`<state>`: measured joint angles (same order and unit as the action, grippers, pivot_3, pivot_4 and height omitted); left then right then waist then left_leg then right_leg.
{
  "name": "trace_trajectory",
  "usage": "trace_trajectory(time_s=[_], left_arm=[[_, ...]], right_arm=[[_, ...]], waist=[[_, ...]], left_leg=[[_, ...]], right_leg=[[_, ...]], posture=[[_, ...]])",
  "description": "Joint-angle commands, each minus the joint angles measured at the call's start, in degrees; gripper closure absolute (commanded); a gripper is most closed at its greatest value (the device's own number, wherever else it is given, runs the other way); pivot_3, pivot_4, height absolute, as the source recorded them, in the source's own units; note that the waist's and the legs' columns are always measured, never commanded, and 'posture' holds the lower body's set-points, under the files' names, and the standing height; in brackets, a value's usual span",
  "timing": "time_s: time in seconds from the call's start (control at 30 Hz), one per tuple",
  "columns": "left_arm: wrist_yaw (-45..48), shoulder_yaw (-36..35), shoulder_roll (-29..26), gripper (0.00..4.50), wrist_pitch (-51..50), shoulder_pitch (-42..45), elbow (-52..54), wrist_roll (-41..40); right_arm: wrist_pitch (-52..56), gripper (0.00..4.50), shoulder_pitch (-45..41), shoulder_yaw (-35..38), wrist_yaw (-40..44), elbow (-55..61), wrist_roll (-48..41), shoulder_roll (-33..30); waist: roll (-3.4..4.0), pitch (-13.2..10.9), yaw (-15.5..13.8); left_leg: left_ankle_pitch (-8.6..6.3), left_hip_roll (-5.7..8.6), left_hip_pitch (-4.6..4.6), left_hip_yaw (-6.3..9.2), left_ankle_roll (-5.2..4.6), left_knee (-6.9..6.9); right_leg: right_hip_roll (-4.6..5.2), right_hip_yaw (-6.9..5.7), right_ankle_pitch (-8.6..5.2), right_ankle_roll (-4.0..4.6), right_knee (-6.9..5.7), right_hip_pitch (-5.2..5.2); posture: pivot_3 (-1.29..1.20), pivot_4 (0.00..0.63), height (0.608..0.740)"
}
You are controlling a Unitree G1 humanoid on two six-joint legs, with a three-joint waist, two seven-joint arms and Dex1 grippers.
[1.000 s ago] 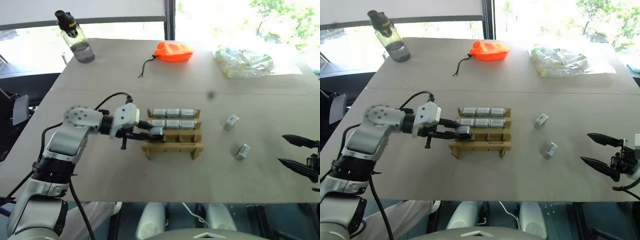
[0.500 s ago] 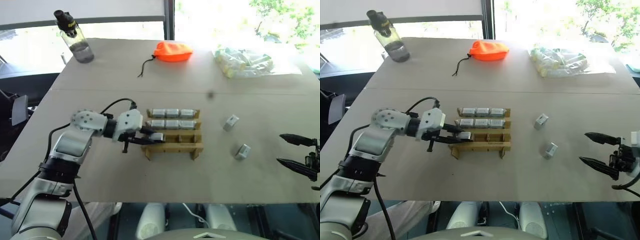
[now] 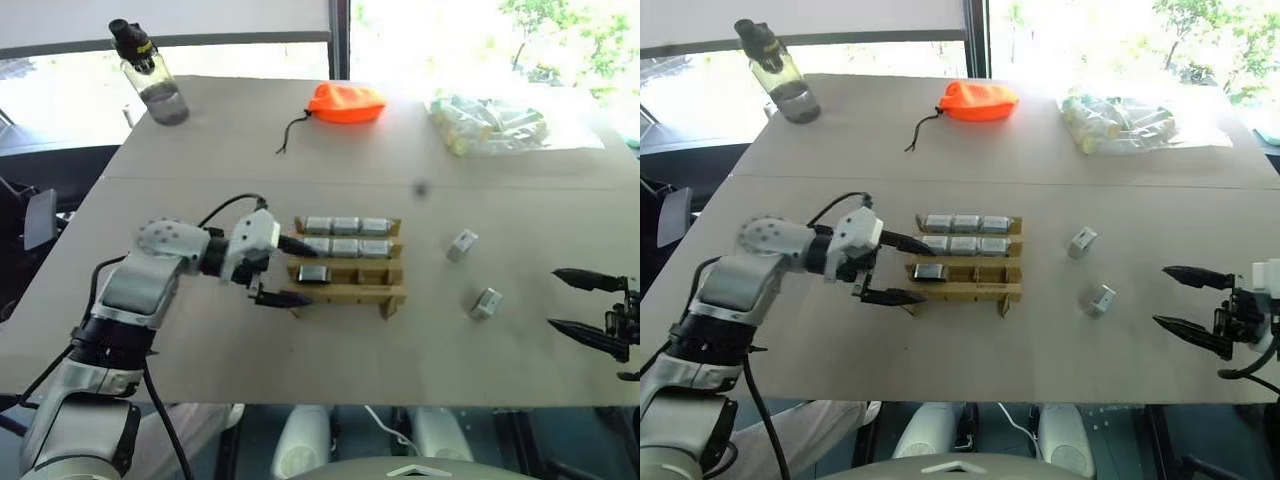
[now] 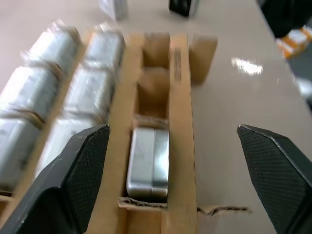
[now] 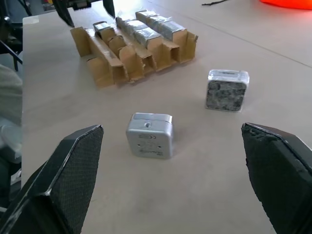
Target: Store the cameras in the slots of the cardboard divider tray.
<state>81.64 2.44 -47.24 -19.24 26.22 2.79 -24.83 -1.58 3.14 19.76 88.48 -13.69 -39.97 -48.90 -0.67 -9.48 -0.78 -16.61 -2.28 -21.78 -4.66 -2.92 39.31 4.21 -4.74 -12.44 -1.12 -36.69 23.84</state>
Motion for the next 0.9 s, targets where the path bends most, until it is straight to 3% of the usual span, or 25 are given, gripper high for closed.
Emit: trace_trajectory(time_s=[0.03, 0.2, 0.47, 0.6, 0.77, 0.9], left_arm=[[-2.3, -7.7, -1.7, 0.09, -5.9, -3.1, 6.8, -8.0], [-6.4, -15.3, -2.9, 0.09, -12.3, -12.2, 15.5, -15.0], [-10.9, -17.8, -3.5, 0.09, -13.7, -18.0, 20.5, -16.8], [-11.7, -18.5, -3.9, 0.09, -13.6, -18.9, 21.5, -17.3], [-10.8, -18.9, -4.4, 0.09, -12.8, -18.7, 21.7, -17.9], [-9.9, -18.4, -4.4, 0.09, -12.3, -18.2, 21.3, -18.9]], right_arm=[[0.7, 0.0, 1.6, -0.7, -1.8, 4.7, 1.7, 1.4], [4.1, 0.0, 4.4, -3.8, -11.5, 11.6, 6.1, 5.2], [6.5, 0.0, 6.9, -4.8, -26.5, 19.2, 11.6, 11.0], [12.3, 0.0, 12.0, -4.1, -36.6, 30.6, 10.4, 14.9], [17.1, 0.0, 18.8, -4.0, -51.7, 43.9, 16.3, 19.9], [23.8, 0.0, 23.0, -7.1, -61.4, 55.6, 15.9, 25.2]], waist=[[0.01, 0.0, 0.0], [0.01, 0.0, 0.0], [0.01, 0.0, -0.2], [0.04, 0.0, -0.1], [0.03, 0.0, -0.2], [0.03, 0.0, -0.1]], left_leg=[[0.0, 0.0, 0.01, -0.01, 0.0, 0.0], [0.01, -0.01, 0.02, 0.0, 0.02, -0.01], [0.01, 0.04, 0.02, 0.04, 0.03, 0.0], [0.01, 0.02, 0.0, 0.05, 0.05, -0.07], [0.0, 0.02, 0.01, 0.03, 0.05, -0.06], [0.0, 0.01, -0.01, 0.03, 0.06, -0.07]], right_leg=[[0.01, 0.03, 0.0, 0.0, 0.0, 0.0], [0.06, 0.08, 0.0, -0.01, -0.01, -0.01], [0.07, 0.05, -0.03, -0.02, -0.02, -0.03], [0.04, 0.05, -0.02, 0.02, -0.01, 0.01], [0.06, 0.06, -0.09, -0.09, 0.0, 0.02], [0.06, 0.09, -0.12, -0.13, 0.0, 0.05]], posture=[[0.0, 0.15, 0.726], [0.0, 0.15, 0.726], [0.0, 0.15, 0.726], [0.0, 0.15, 0.726], [0.0, 0.15, 0.726], [0.0, 0.15, 0.726]])
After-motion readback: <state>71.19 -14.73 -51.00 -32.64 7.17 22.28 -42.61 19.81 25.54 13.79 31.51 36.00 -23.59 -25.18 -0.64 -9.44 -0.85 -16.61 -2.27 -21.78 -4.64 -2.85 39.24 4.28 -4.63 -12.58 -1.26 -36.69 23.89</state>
